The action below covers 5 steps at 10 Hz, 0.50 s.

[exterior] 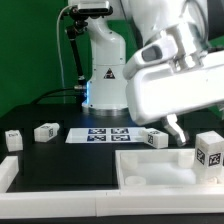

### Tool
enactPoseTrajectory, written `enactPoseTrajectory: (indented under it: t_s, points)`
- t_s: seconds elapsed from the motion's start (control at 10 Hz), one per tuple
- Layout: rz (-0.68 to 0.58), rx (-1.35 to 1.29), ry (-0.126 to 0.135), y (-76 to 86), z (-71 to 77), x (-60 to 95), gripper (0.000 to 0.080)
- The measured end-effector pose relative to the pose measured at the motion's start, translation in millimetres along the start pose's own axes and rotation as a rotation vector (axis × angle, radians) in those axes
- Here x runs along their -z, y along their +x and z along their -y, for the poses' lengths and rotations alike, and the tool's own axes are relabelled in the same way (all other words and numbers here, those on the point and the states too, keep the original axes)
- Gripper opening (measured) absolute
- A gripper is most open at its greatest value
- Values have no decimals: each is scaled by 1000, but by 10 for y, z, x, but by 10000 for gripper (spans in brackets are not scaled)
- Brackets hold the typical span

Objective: Assemble square table

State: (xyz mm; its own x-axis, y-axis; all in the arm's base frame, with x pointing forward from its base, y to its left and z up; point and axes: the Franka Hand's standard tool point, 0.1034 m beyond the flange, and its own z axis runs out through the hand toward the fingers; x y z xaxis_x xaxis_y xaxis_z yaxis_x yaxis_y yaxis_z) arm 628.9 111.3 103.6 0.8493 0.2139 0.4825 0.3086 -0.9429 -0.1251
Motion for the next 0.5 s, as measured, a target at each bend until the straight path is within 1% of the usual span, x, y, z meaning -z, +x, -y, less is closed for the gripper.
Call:
enactPoseTrajectory:
  t_s: [0.1,0.2,0.3,0.4,0.5]
  points:
    - [39,-2,2,52,36,20,648]
    - [63,1,7,61,13,8,648]
    - [127,-18,43,24,35,-3,648]
    - [204,-38,76,16,122,6,648]
    - [266,-30,99,19,171,16,648]
